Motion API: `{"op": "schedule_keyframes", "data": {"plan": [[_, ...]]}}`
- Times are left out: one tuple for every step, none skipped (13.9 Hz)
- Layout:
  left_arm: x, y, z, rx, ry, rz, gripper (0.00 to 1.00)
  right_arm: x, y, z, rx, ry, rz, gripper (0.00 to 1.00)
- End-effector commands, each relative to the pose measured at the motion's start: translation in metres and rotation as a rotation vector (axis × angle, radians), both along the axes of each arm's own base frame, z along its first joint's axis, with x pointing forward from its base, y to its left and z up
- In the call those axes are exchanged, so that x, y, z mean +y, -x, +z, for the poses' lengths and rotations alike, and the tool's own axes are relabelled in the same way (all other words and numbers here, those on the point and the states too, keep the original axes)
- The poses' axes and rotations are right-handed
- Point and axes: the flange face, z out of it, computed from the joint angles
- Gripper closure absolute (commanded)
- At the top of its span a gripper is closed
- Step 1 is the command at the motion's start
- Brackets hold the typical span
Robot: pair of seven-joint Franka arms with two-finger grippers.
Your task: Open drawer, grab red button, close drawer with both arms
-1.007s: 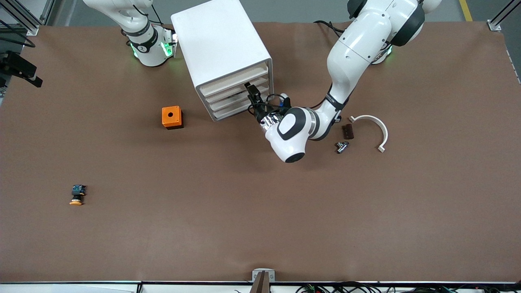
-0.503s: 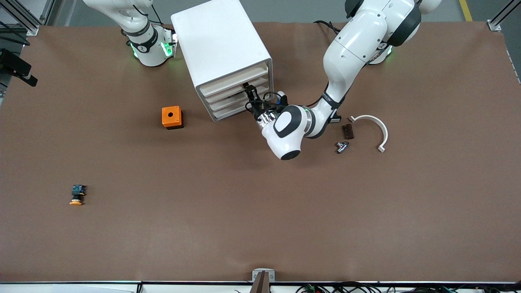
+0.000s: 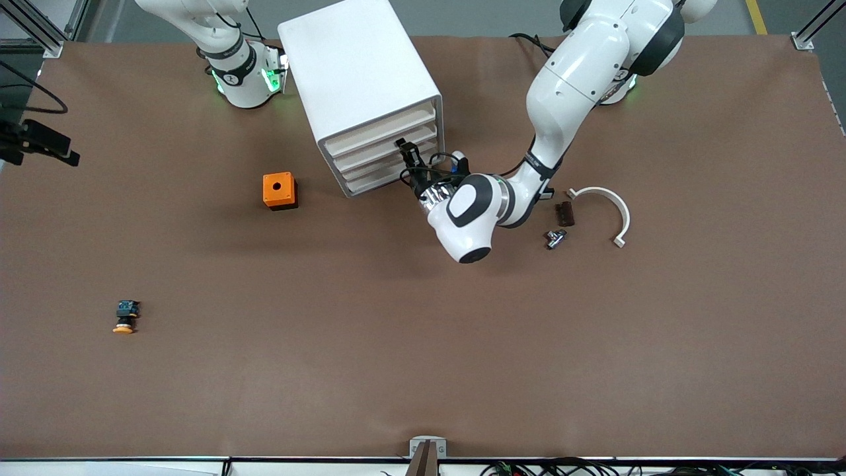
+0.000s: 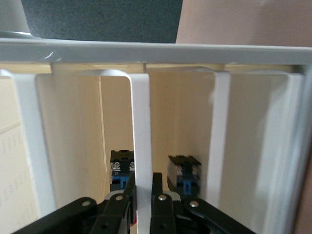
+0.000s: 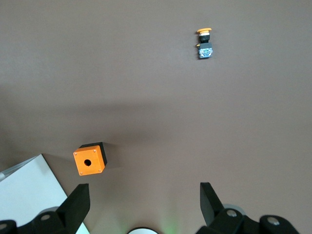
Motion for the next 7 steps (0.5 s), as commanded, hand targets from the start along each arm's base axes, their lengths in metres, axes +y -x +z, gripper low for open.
{"op": "schedule_keyframes", "data": {"plan": [[0.027, -0.043, 0.008, -0.053, 0.015, 0.065, 1.00, -0.002, -0.004, 0.007, -0.008, 0.023, 0.040, 0.00], [0.037, -0.054, 0.009, -0.071, 0.035, 0.080, 1.00, -0.004, -0.010, -0.005, 0.015, 0.022, 0.034, 0.00], [0.050, -0.066, 0.008, -0.102, 0.059, 0.094, 1.00, -0.009, -0.018, -0.022, 0.043, 0.022, 0.027, 0.00], [0.059, -0.075, 0.008, -0.126, 0.062, 0.102, 1.00, -0.012, -0.029, -0.045, 0.077, 0.023, 0.025, 0.00], [0.065, -0.082, 0.009, -0.147, 0.066, 0.106, 0.99, -0.016, -0.036, -0.052, 0.086, 0.026, 0.021, 0.00], [0.067, -0.085, 0.008, -0.161, 0.077, 0.110, 0.99, -0.021, -0.039, -0.052, 0.081, 0.021, 0.013, 0.00], [0.070, -0.088, 0.007, -0.178, 0.085, 0.112, 0.98, -0.022, -0.041, -0.055, 0.085, 0.023, 0.008, 0.00]]}}
